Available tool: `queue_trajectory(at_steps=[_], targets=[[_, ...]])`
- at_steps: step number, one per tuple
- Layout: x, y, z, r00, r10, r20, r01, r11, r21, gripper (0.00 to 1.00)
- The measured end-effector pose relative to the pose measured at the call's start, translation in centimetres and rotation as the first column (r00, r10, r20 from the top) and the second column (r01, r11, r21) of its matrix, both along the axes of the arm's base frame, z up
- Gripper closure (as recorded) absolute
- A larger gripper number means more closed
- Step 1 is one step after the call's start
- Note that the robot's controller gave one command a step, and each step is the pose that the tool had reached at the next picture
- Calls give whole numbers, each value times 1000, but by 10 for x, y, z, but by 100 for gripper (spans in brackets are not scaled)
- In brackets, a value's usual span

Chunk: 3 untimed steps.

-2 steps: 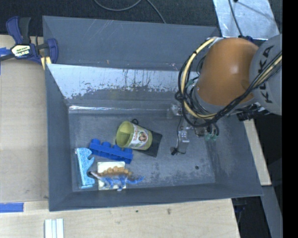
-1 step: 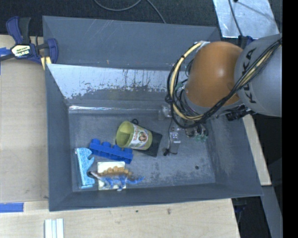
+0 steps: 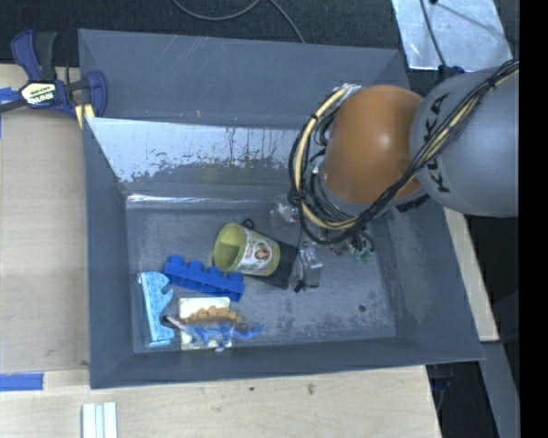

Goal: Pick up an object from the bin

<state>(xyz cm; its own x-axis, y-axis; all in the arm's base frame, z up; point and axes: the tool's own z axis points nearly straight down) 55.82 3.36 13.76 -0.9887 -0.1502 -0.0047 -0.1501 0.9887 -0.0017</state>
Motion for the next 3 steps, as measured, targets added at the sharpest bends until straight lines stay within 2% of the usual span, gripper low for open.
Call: queue_trajectory(at_steps=[1,2,3], targets=[[2,38,-61,964,-265,5,265,964,5,100],[2,38,-61,964,-265,5,265,964,5,100],[-7,38,-30,964,-264,-5,264,964,1,100]])
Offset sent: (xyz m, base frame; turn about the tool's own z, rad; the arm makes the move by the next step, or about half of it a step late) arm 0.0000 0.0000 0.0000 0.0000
